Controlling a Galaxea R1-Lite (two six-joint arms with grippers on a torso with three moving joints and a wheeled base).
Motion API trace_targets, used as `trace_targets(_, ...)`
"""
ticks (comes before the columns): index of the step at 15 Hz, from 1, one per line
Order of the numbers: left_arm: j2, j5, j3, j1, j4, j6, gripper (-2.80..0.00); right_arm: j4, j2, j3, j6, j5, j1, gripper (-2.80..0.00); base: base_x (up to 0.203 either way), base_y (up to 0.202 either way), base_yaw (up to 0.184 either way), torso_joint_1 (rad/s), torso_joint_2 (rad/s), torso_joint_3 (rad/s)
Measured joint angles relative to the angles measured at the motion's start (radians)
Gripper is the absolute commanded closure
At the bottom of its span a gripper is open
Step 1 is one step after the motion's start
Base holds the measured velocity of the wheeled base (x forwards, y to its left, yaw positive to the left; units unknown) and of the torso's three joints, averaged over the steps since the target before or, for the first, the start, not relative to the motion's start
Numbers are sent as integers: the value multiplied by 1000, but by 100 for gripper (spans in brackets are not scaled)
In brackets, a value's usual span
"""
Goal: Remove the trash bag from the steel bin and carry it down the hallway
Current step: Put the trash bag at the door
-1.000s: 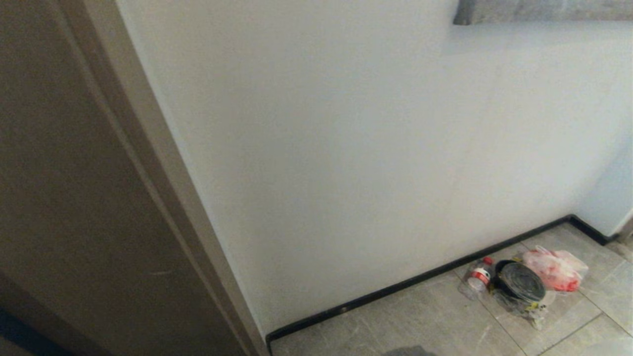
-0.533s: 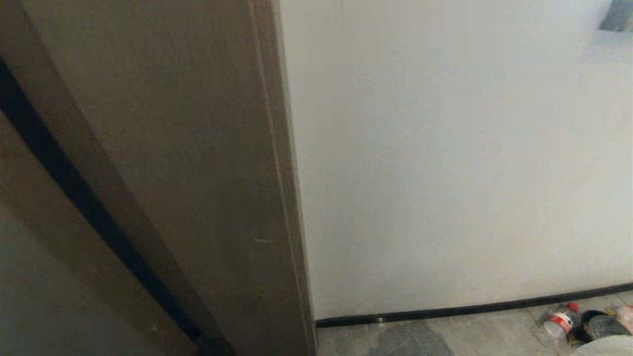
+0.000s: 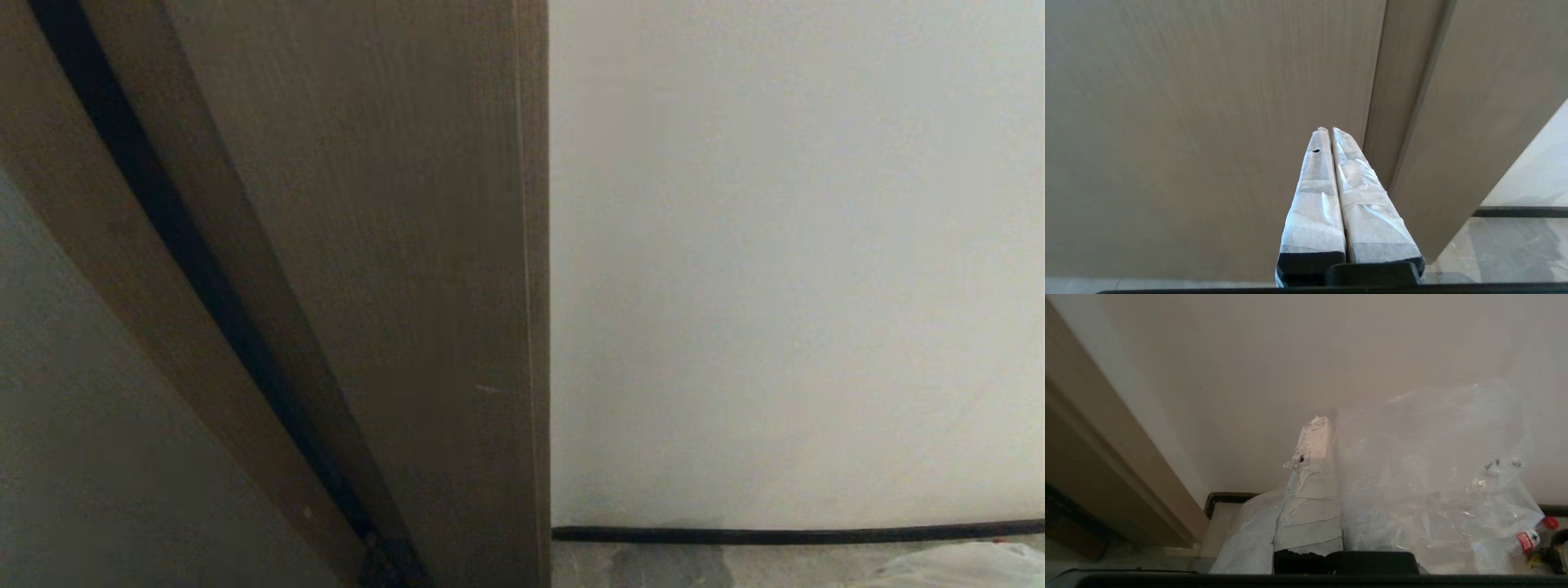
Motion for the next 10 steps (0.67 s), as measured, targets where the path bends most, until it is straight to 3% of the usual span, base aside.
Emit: trace_targets(10, 0, 0, 0, -1, 0, 0, 0, 0, -1, 0, 5, 0, 0, 0, 0, 0, 0, 0, 0, 0)
